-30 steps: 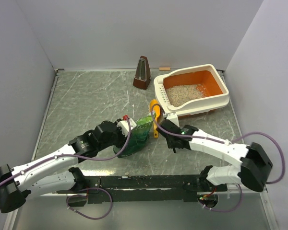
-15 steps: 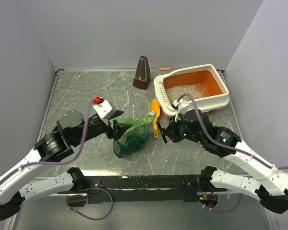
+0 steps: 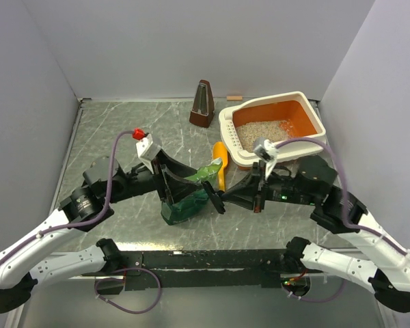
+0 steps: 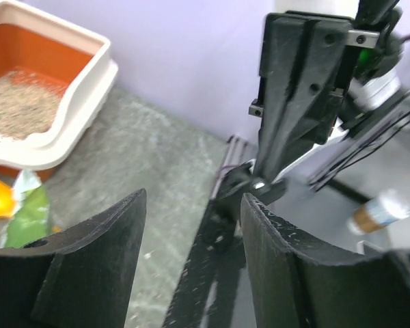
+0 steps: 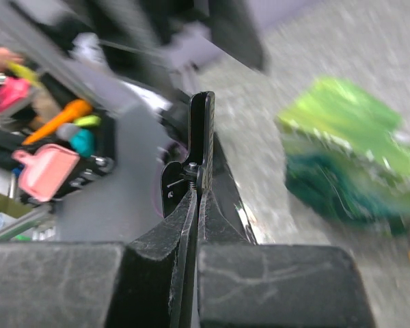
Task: Fill the litter box with clean litter
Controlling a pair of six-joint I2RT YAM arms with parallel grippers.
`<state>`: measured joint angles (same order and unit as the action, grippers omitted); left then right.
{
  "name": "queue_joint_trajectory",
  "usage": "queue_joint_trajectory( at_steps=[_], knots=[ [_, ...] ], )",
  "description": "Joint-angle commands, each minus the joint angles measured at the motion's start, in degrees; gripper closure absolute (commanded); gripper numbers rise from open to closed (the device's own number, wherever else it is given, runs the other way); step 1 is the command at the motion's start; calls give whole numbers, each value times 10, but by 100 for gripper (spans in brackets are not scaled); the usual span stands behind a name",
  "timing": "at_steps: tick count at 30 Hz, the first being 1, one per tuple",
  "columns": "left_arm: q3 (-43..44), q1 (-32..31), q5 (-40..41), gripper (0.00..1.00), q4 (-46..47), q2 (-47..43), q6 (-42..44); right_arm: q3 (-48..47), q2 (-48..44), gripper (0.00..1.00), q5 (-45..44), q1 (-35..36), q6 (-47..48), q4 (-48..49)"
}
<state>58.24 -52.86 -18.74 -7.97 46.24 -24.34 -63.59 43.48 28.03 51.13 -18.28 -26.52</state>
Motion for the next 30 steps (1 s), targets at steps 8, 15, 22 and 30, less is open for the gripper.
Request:
queue_joint_trajectory(
  at_steps=[8,15,22,30],
  knots=[
    [-32,10,-58,38,175,-47,-145,-51,-19,100,70,1,-2,111],
    [-41,10,-72,44,207,-48,-167,-62,7,100,95,2,-22,157],
    [-42,10,-74,48,211,-40,-164,-65,35,100,106,2,-37,179],
    [-31,10,-82,55,203,-33,-152,-72,60,100,109,1,-43,188]
  ],
)
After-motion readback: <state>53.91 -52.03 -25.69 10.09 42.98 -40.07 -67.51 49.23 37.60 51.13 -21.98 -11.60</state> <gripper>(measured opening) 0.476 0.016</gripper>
